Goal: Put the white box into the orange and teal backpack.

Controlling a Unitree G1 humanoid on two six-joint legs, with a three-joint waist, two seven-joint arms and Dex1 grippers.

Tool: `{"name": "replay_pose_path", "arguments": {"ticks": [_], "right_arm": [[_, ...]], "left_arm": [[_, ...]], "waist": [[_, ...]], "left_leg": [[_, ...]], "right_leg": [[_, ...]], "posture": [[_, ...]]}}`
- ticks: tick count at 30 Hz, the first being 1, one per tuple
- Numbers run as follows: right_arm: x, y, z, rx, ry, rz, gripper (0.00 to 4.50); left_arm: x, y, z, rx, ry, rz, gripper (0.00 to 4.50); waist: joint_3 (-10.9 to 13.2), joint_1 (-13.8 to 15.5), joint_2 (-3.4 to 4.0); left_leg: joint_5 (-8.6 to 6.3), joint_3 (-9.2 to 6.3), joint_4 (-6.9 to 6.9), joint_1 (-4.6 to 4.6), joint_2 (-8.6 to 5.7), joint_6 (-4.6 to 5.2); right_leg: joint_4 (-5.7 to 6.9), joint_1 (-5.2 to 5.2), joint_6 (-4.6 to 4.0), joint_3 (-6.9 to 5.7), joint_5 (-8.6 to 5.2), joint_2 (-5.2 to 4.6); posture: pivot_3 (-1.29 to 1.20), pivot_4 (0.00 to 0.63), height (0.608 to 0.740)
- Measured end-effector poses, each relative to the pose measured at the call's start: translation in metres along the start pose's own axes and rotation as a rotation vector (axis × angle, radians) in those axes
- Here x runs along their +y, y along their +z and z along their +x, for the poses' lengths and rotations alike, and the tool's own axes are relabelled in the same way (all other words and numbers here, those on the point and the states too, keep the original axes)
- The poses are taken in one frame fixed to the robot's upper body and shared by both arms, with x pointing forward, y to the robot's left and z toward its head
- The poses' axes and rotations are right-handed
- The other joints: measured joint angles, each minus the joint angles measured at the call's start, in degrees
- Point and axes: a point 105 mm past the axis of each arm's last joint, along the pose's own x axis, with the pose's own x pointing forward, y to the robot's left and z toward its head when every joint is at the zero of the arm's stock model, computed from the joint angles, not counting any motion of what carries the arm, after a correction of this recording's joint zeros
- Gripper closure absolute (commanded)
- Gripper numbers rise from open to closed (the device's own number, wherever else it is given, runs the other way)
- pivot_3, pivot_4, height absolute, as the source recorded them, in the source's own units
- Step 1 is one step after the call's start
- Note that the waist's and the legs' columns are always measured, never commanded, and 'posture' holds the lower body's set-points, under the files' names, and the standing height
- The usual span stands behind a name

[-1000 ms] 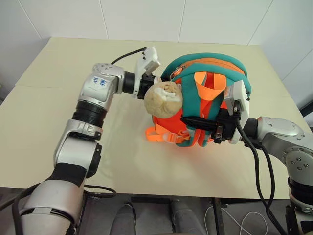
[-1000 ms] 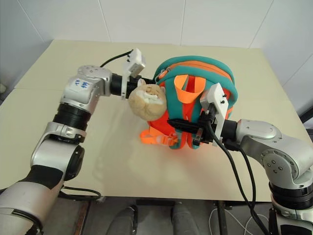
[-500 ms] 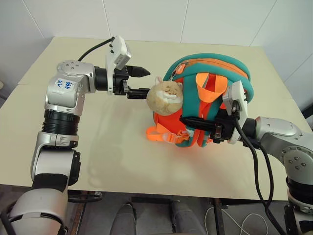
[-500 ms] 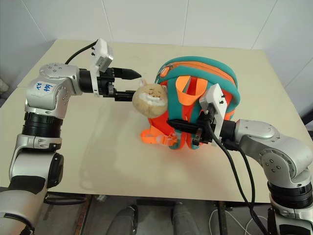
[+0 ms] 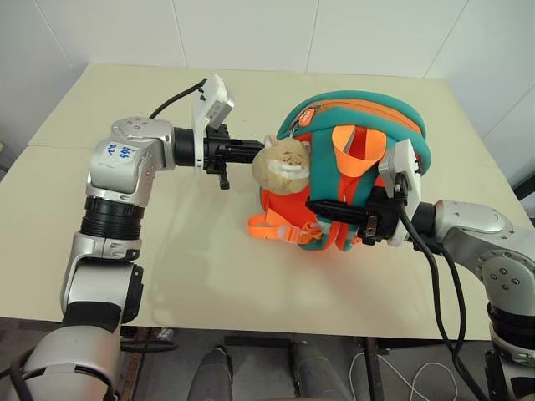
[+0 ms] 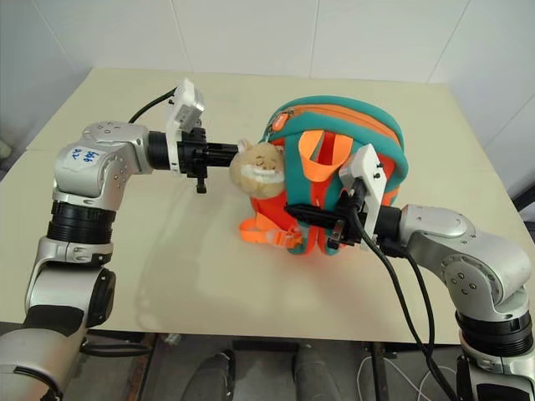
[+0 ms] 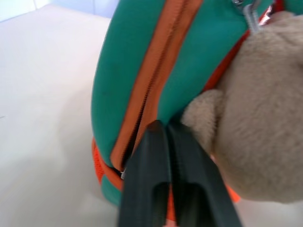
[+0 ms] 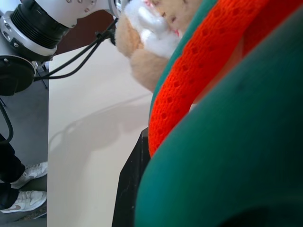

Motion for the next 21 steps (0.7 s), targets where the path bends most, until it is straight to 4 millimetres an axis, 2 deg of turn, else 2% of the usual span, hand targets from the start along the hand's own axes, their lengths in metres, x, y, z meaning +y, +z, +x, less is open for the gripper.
{"name": "replay_pose_path", "arguments": {"ticks": [3, 6, 10, 12, 18, 21], "right_arm": [[0.001, -0.002, -0.001, 0.002, -0.005, 0.001, 4.50], [0.003, -0.003, -0.002, 0.000, -0.006, 0.007, 4.50], [0.003, -0.004, -0.002, 0.003, -0.012, 0.011, 4.50], [0.002, -0.004, -0.003, 0.003, -0.013, 0.011, 4.50], [0.001, -0.004, -0.003, 0.004, -0.017, 0.012, 4.50], [0.001, -0.003, -0.002, 0.004, -0.016, 0.010, 4.50]], "left_arm": [[-0.011, -0.004, -0.016, -0.009, -0.050, -0.044, 4.48], [-0.016, 0.003, -0.033, -0.044, -0.055, -0.081, 3.87], [-0.030, 0.021, -0.051, -0.081, -0.063, -0.046, 2.60], [-0.041, 0.019, -0.057, -0.069, -0.076, -0.059, 1.99], [-0.050, 0.010, -0.062, -0.027, -0.063, -0.093, 0.10], [-0.058, 0.011, -0.059, -0.020, -0.081, -0.078, 0.02]], "waist": [[0.0, 0.0, 0.01], [0.0, 0.1, 0.00], [0.0, 0.2, 0.00], [0.0, 0.2, 0.00], [0.0, 0.2, 0.00], [0.0, 0.3, 0.00]], "left_leg": [[0.00, -0.01, -0.02, 0.00, 0.03, 0.00], [-0.01, -0.01, 0.03, -0.02, 0.02, 0.01], [-0.01, -0.01, 0.07, 0.00, 0.02, 0.01], [-0.01, -0.01, 0.06, 0.01, 0.02, 0.01], [-0.01, -0.01, 0.09, 0.01, 0.02, 0.01], [-0.01, -0.01, 0.08, 0.00, 0.02, 0.01]], "right_leg": [[0.02, -0.04, -0.04, -0.03, -0.02, 0.01], [0.01, -0.01, -0.04, -0.03, -0.02, 0.00], [0.01, 0.02, -0.04, -0.03, -0.02, -0.01], [0.01, 0.03, -0.04, -0.03, -0.02, -0.01], [-0.01, 0.03, -0.04, -0.03, -0.02, -0.01], [-0.02, 0.03, -0.04, -0.03, -0.02, -0.01]], "posture": [[0.00, 0.150, 0.740], [0.00, 0.150, 0.740], [0.00, 0.150, 0.740], [0.00, 0.150, 0.740], [0.00, 0.150, 0.740], [0.00, 0.150, 0.740]]}}
